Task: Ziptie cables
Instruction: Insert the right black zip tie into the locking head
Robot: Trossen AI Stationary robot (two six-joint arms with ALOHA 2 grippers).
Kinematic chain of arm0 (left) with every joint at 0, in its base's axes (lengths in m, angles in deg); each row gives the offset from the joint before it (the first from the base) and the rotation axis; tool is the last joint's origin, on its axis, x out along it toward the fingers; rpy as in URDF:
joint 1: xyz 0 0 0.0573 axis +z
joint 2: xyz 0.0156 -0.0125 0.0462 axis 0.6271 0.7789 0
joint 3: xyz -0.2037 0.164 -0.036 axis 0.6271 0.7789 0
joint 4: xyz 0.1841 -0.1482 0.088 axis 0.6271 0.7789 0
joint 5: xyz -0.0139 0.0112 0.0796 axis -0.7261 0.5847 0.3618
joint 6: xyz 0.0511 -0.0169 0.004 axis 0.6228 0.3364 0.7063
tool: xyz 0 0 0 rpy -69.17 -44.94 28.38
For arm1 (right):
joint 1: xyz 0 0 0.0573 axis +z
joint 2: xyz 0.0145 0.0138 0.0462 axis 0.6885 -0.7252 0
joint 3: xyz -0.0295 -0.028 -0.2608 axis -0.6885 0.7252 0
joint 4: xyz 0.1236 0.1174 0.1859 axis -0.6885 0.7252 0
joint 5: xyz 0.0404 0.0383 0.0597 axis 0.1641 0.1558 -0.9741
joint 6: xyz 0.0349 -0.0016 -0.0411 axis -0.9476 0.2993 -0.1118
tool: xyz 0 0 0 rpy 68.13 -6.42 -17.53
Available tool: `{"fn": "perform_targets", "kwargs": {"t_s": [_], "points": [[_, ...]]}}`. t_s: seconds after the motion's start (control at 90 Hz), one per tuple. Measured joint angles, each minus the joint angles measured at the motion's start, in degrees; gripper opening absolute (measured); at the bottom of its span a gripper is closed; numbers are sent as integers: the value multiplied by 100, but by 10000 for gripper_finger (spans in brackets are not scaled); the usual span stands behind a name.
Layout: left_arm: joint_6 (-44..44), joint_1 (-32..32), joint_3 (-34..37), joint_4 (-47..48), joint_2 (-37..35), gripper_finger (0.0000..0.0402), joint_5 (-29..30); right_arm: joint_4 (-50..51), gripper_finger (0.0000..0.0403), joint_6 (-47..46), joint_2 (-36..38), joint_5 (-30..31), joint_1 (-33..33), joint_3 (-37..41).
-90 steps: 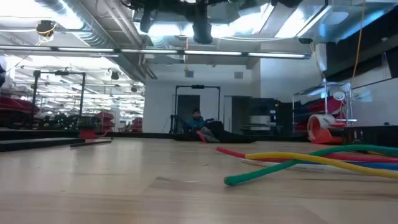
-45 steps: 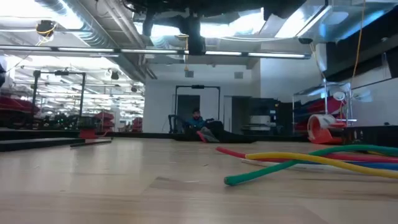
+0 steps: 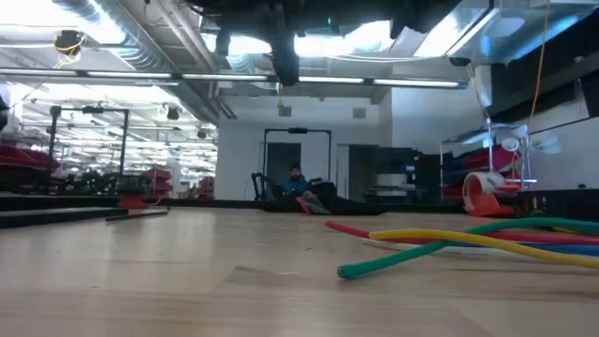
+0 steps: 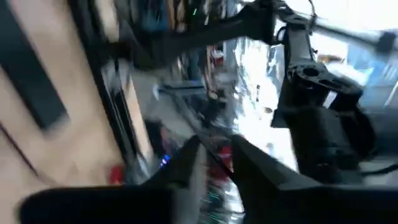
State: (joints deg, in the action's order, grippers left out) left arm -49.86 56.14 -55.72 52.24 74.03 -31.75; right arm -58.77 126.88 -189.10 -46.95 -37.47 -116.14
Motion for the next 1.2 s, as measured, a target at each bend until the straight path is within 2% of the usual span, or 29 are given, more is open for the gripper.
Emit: {"fn": "perform_targets", "kwargs": {"t_s": [0.067, 0.322, 0.5, 0.722, 0.856, 1.033, 1.2], "points": [[469, 0, 2, -21, -10, 0, -11, 0, 8, -1002, 0, -10, -2, 0], [2838, -7, 7, -170, -172, 0, -130, -428, 3, -4334, 117, -598, -13, 0], [4442, -5, 7, -207, -461, 0, -222, -376, 2, -6381, 626, -853, -165, 0], [5691, -9, 4, -156, -814, 0, -389, -23, 1, -9450, 1361, -1666, -579, 0], [6230, -15, 4, -169, -929, 0, -656, 136, 1, -10734, 1667, -2243, -834, 0], [7081, -15, 4, -172, -957, 0, -680, 181, 0, -12319, 1803, -3163, -1110, 0], [7761, -51, 4, -251, -947, 0, -680, 388, 0, -13404, 1794, -3607, -1126, 0]]}}
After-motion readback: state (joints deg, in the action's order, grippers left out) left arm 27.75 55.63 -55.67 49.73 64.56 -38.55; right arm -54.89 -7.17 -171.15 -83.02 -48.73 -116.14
